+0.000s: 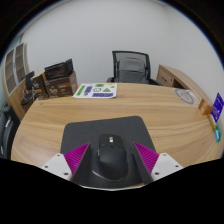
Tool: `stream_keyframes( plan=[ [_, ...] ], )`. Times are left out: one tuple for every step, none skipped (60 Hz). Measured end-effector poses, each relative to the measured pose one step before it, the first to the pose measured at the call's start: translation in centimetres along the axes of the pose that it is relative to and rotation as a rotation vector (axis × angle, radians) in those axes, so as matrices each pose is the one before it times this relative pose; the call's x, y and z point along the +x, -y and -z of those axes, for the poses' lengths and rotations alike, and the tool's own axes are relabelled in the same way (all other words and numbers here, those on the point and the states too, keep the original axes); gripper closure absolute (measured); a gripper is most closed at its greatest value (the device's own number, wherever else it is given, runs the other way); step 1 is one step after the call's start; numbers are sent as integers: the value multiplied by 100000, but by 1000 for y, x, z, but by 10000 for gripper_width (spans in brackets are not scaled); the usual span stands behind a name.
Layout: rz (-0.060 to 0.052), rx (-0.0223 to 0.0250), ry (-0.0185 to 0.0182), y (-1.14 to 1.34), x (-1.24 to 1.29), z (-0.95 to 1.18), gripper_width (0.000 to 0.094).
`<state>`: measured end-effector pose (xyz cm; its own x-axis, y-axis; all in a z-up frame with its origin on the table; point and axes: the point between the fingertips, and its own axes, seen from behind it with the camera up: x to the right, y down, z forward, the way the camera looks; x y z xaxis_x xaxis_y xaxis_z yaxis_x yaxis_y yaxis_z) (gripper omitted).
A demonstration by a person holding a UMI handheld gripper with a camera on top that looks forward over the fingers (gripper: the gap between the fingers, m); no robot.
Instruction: Arrange mouse
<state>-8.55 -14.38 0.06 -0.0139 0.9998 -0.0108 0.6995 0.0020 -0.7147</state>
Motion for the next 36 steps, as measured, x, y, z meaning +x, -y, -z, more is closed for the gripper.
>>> stream_keyframes(
  plan=[
    [297,426,-285,224,217,389,73],
    [538,511,-324,250,237,467,74],
    [564,547,-416,274,263,521,74],
    [543,575,-503,284,286,598,74],
    [410,-42,-322,415,338,639,71],
    [648,446,-475,224,318,688,73],
    [557,364,-348,199,281,701,75],
    [495,305,-131,190,246,744,73],
    [606,315,137,233,241,755,71],
    [696,416,350,266,223,794,73],
    [725,590,311,291,269,788,75],
    [574,720,146,284,327,825,74],
    [392,681,-51,272,402,864,74],
    [247,556,-223,214,452,856,73],
    [183,407,-226,191,442,903,73],
    [262,333,-237,156,438,910,75],
    [243,345,-242,144,435,909,76],
    [120,305,-294,128,477,906,74],
    [-40,210,-362,65,490,895,75],
    [-177,81,-456,44,483,906,74],
    [-192,6,-365,28,549,916,74],
    [-171,95,-409,-15,491,929,76],
    [-207,204,-257,5,423,919,76],
    [-287,251,-187,9,418,929,74],
    [-292,324,-211,-8,443,964,73],
    [-241,386,-285,-28,460,943,74],
    [-285,281,-246,-57,443,919,73],
    [-370,275,-177,-86,405,910,76],
    [-441,309,-52,-91,372,918,76],
    [-352,511,35,-54,321,919,75],
    [-291,517,156,-95,343,837,74],
    [-310,485,18,-136,354,844,74],
    [-354,323,-162,-171,435,838,75],
    [-437,242,-238,-214,414,811,74],
    [-404,172,-270,-262,378,803,75],
    [-308,186,-313,-265,386,773,75]
  ],
)
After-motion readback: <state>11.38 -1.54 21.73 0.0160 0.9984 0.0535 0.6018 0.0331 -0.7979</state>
